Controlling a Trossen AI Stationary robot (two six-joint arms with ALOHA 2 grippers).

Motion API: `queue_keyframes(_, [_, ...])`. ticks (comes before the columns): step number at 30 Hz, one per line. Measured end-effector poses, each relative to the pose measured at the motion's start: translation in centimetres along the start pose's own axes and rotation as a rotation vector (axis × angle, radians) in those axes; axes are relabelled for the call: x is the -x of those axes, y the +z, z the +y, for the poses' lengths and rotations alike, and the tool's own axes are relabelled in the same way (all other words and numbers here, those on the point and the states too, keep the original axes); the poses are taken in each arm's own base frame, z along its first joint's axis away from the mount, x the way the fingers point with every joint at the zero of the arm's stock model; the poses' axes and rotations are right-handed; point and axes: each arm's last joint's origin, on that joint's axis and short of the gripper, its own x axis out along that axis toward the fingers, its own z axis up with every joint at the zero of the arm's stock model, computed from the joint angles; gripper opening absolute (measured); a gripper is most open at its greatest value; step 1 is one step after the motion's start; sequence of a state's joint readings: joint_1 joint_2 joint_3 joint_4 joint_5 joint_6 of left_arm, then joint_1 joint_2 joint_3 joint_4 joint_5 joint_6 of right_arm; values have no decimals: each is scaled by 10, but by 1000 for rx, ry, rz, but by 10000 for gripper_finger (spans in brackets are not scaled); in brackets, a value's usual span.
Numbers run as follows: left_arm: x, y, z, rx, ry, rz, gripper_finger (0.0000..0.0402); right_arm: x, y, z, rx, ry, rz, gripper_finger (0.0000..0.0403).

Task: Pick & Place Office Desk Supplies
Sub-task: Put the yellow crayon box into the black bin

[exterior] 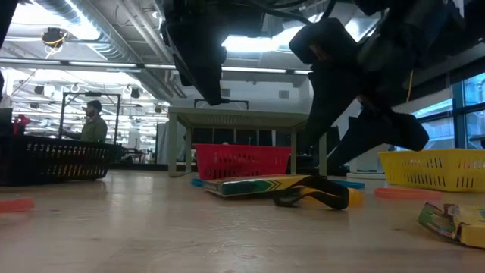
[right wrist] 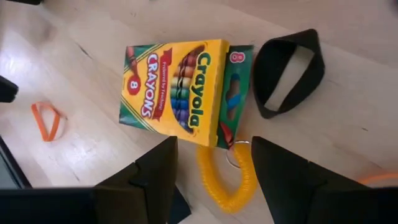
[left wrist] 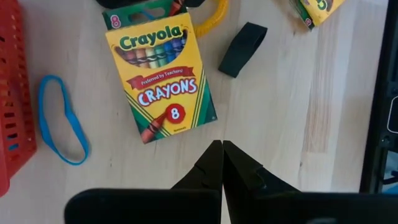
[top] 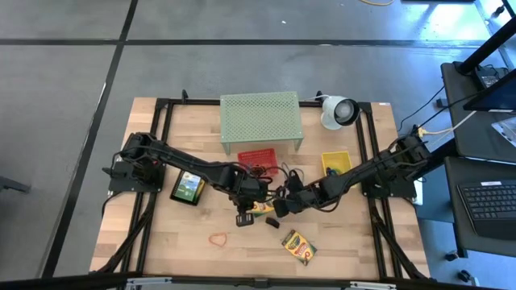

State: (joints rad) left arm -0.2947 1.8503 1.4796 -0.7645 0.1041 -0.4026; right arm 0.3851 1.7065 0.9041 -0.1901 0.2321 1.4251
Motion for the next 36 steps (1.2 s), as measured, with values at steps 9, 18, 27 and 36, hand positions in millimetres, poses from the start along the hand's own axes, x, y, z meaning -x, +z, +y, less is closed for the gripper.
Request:
queue_keyframes(9, [0, 4, 0, 4, -14, -35, 8, -8, -2, -4, 0, -6, 7, 207])
queue_keyframes(18, [1, 7, -2, 23, -39, -61, 4, -23, 1, -3, 17, 30, 19, 207])
queue_keyframes(27, [1, 7, -2, 27, -49, -59, 4, -25, 11, -4, 26, 36, 12, 170])
queue_keyframes(36, [1, 7, -2, 26, -49, -59, 4, -25, 11, -4, 46, 34, 3, 95])
